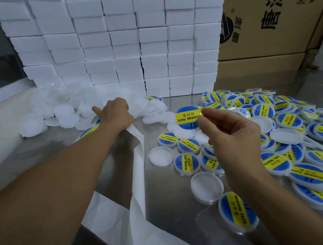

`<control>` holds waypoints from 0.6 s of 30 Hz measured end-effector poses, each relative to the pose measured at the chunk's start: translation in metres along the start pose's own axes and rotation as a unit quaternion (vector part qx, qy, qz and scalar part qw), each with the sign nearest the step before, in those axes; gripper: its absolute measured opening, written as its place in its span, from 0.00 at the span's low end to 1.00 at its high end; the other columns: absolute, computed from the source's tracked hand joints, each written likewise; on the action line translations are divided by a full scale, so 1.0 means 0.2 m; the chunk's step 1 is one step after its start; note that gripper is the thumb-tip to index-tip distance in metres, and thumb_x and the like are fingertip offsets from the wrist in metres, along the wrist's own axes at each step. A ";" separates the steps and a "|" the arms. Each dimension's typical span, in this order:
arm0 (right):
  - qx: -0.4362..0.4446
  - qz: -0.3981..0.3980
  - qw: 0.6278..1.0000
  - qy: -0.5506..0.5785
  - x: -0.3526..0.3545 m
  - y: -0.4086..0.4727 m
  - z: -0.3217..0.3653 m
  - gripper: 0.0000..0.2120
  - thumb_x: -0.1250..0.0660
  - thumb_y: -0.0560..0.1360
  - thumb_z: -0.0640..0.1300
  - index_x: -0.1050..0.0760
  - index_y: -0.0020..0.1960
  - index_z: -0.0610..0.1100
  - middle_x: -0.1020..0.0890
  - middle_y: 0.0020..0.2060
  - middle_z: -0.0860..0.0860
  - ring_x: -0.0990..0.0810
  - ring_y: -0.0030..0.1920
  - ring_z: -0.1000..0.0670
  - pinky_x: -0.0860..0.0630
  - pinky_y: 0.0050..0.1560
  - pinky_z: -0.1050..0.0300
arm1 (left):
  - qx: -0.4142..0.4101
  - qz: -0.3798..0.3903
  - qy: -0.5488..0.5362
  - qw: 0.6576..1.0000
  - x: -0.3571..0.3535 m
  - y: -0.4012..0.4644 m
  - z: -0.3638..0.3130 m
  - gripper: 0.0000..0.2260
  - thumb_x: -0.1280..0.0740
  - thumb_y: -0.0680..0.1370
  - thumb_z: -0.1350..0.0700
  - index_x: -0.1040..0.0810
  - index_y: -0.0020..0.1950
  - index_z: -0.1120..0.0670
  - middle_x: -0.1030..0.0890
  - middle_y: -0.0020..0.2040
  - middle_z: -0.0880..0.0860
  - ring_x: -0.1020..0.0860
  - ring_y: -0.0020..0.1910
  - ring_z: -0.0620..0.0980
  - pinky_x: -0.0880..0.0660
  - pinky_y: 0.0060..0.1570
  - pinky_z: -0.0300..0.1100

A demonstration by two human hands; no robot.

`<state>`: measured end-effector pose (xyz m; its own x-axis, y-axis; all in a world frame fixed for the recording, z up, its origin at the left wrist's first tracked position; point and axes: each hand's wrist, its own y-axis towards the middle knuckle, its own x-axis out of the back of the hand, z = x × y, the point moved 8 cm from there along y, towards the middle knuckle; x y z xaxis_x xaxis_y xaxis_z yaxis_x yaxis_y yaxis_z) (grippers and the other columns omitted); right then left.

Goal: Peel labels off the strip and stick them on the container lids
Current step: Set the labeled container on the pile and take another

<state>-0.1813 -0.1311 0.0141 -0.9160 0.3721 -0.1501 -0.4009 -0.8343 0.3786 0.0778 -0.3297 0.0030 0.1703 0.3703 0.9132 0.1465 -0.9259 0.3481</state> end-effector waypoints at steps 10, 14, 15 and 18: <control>0.012 0.014 1.000 -0.008 -0.02 -0.01 0.01 0.10 0.27 0.73 0.39 0.18 0.44 0.54 0.15 0.38 0.57 0.17 0.40 0.60 0.23 0.38 0.69 | 0.003 0.015 0.033 0.999 -0.03 -0.04 0.01 0.07 0.34 0.71 0.61 0.20 0.46 0.53 0.19 0.47 0.53 0.24 0.47 0.56 0.40 0.59 0.52; 0.016 0.018 1.000 -0.007 -0.02 -0.01 0.01 0.09 0.27 0.73 0.39 0.19 0.45 0.53 0.15 0.38 0.57 0.17 0.40 0.59 0.23 0.37 0.69 | -0.056 -0.004 0.087 0.995 -0.01 -0.08 -0.05 0.06 0.37 0.73 0.60 0.21 0.47 0.53 0.26 0.52 0.54 0.29 0.55 0.55 0.43 0.65 0.58; 0.016 0.020 1.000 -0.007 -0.02 -0.01 0.01 0.08 0.27 0.73 0.39 0.19 0.45 0.53 0.15 0.37 0.57 0.17 0.40 0.59 0.23 0.37 0.68 | -0.071 -0.016 0.089 0.993 0.01 -0.09 -0.08 0.06 0.37 0.74 0.59 0.21 0.47 0.53 0.27 0.52 0.54 0.30 0.56 0.56 0.45 0.66 0.59; 0.017 0.023 0.999 -0.014 -0.02 0.00 0.01 0.05 0.27 0.73 0.40 0.18 0.44 0.50 0.15 0.36 0.56 0.18 0.37 0.59 0.24 0.36 0.68 | -0.105 -0.057 0.046 0.992 0.09 -0.14 -0.16 0.05 0.39 0.76 0.57 0.24 0.48 0.55 0.24 0.49 0.54 0.28 0.56 0.56 0.45 0.66 0.59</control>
<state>-0.1767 -0.1312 0.0166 -0.9324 0.3452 -0.1071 -0.3574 -0.8361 0.4162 0.0457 -0.2996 0.0164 0.0728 0.4739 0.8776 -0.0472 -0.8773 0.4777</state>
